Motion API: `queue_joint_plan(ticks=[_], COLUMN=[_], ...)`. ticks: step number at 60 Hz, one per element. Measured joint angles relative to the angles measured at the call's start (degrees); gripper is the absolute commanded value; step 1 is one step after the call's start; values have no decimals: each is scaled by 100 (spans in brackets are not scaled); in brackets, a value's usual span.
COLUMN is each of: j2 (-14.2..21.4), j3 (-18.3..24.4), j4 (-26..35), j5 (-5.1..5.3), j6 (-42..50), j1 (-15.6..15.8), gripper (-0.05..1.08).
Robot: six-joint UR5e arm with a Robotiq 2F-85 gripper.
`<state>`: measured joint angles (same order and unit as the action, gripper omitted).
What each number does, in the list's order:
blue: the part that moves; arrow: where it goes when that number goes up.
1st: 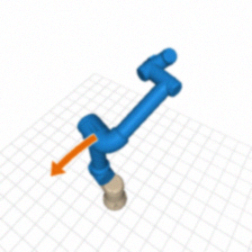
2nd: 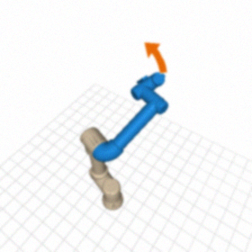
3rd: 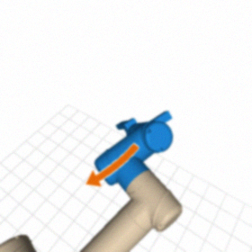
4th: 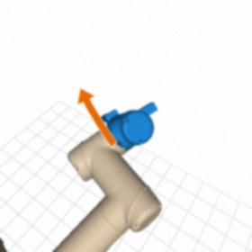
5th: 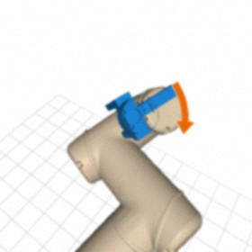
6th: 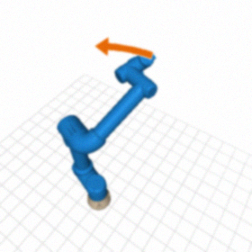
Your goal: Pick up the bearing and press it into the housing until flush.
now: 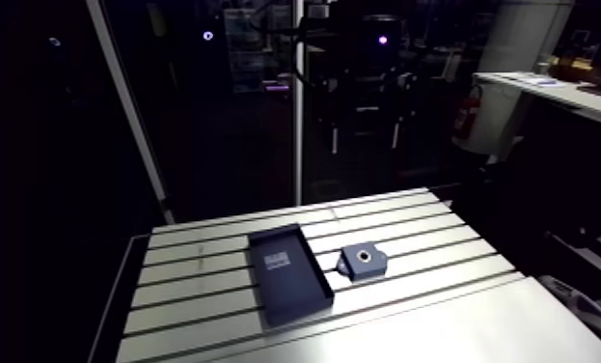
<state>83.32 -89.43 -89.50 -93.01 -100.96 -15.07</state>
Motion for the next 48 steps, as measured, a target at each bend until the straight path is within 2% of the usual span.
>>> queue_joint_plan(ticks=[30,48], j2=[75,89], j3=[386,503], j4=[204,249], j5=[44,63], j6=[435,471], j1=[520,704], gripper=[1,1])
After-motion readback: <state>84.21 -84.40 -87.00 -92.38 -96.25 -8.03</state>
